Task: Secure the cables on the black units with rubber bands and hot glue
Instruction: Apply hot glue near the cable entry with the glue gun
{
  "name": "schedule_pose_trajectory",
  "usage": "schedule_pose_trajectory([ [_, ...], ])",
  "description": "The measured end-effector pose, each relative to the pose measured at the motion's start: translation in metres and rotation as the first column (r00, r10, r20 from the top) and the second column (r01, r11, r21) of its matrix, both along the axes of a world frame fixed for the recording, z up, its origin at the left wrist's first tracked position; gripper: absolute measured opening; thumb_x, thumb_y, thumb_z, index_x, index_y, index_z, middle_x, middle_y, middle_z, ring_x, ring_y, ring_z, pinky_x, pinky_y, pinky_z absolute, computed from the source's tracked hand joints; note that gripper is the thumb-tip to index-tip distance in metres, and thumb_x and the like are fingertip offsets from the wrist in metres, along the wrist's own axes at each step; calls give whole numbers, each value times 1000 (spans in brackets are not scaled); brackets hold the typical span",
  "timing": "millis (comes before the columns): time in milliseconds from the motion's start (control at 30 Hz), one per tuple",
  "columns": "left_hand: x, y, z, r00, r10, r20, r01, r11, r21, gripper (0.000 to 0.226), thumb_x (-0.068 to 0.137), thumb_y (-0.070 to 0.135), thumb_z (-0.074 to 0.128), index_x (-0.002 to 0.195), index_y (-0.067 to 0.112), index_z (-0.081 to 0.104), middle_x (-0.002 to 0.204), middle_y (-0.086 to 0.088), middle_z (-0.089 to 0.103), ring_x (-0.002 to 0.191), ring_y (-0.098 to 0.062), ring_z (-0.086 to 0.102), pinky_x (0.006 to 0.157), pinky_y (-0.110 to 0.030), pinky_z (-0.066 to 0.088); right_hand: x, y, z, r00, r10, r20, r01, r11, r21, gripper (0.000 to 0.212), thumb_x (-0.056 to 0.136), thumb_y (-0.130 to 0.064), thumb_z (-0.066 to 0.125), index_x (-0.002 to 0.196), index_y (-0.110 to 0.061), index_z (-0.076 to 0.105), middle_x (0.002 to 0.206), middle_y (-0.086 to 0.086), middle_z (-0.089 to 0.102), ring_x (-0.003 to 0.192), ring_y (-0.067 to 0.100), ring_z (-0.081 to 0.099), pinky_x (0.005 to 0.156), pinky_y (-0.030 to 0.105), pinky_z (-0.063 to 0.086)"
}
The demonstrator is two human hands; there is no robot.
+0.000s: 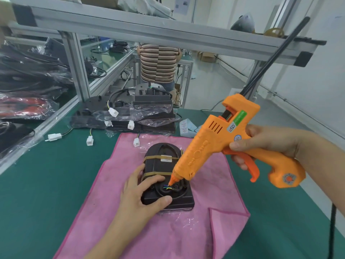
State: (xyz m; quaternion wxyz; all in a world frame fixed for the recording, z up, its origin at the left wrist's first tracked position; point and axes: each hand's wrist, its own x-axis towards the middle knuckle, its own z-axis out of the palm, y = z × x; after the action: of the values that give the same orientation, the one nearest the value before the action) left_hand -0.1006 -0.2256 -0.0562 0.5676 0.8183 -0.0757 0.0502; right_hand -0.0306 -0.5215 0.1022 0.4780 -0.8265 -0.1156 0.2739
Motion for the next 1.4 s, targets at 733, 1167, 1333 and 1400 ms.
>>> schedule_pose_trajectory([
  [733,0,1,-2,1000,-10,-15,10,1000,3,54,55,66,65,106,49,67,148,17,33,138,-8,28,115,-44,26,11,20,13,981,146,-125,-139,988,69,12,76,-27,72,86,-20,73,70,13,64,63,23,62,64,33,54],
  [1167,2,2,-2,1000,-18,25,17,1000,22,57,57,64,64,109,41,69,147,10,37,138,-12,31,115,-44,27,10,24,23,977,186,-103,-183,982,42,8,79,-27,69,85,-25,73,69,11,63,63,22,61,64,33,54],
  [1333,3,2,-5,999,-13,35,12,1000,27,54,59,64,65,109,43,68,146,10,38,138,-10,31,114,-46,27,7,24,22,977,187,-106,-180,981,67,10,82,-21,66,83,-26,74,69,11,63,62,22,62,63,31,54],
  [1400,3,2,-6,999,-10,38,9,1000,29,52,59,64,65,108,45,68,146,12,39,137,-10,31,114,-46,28,6,27,23,972,201,-124,-193,978,80,11,83,-19,65,84,-24,74,70,11,62,63,20,62,63,29,54],
])
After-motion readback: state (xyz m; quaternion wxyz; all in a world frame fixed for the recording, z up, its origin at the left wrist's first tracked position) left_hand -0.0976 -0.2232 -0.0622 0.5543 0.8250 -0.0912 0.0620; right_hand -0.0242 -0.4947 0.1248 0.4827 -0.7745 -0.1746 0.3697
